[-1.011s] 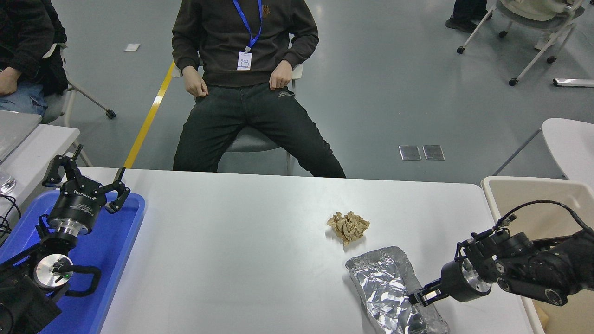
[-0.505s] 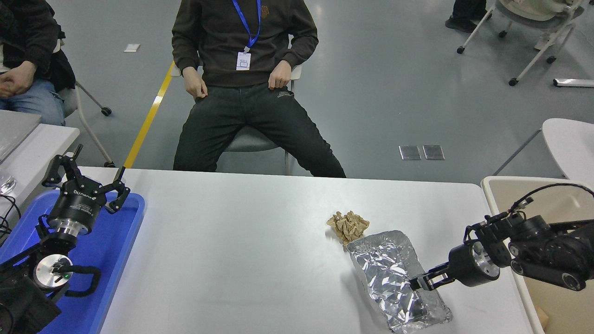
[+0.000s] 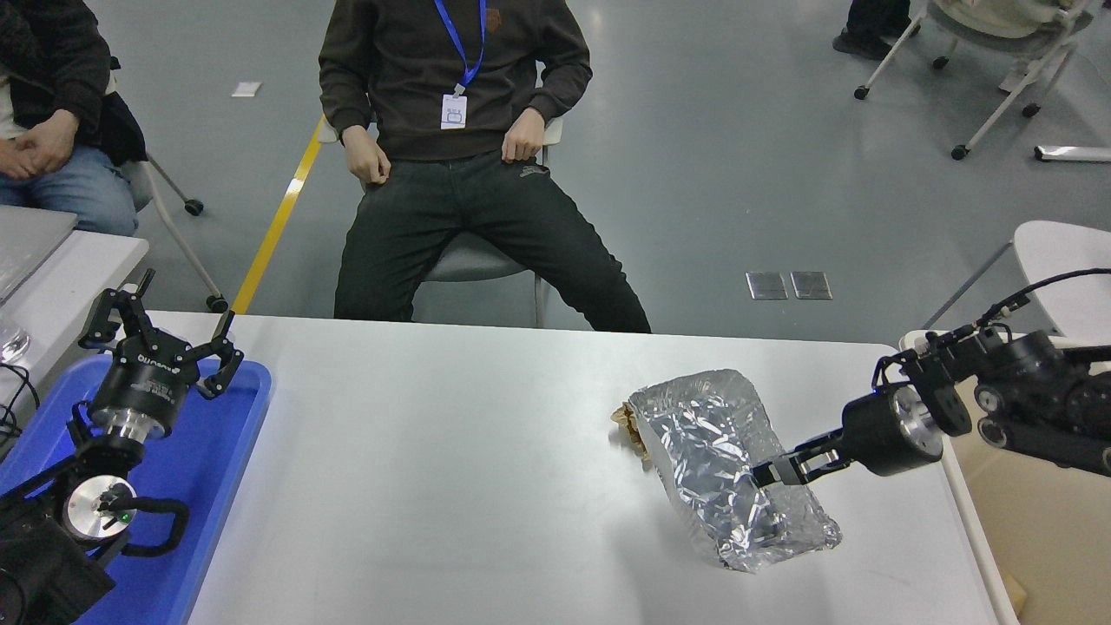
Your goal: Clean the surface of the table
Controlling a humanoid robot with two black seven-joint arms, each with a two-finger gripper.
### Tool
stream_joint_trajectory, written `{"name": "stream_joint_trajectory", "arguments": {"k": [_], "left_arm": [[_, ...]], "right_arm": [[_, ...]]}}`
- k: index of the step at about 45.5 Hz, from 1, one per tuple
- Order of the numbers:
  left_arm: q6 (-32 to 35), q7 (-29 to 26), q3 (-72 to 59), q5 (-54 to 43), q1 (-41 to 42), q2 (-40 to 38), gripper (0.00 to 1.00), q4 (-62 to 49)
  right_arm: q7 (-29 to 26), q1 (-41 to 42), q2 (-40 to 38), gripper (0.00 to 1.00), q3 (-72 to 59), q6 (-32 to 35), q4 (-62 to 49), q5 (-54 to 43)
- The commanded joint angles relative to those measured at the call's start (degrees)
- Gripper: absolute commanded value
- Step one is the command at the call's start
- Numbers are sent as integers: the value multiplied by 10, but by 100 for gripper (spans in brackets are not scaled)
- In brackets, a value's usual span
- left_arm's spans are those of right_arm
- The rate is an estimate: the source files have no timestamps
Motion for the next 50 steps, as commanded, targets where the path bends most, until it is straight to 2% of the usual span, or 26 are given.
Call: {"name": "stream_joint_trajectory", "arguments": {"k": [1,15,25,43,50], "left_arm": [[0,0,0,0,0,0,100,0],[0,0,0,0,0,0,100,0],[0,0,0,0,0,0,100,0],[0,-1,0,0,0,0,100,0],[0,0,0,0,0,0,100,-1]], "right_arm": [[1,84,1,0,3,40,9,66],[1,137,7,0,2,69,8,109],[-1,145,7,0,4,72,-10,127],[-4,86,3,0,3,71,-198,233],[-4,51,0,0,4,71,-275,303]]}}
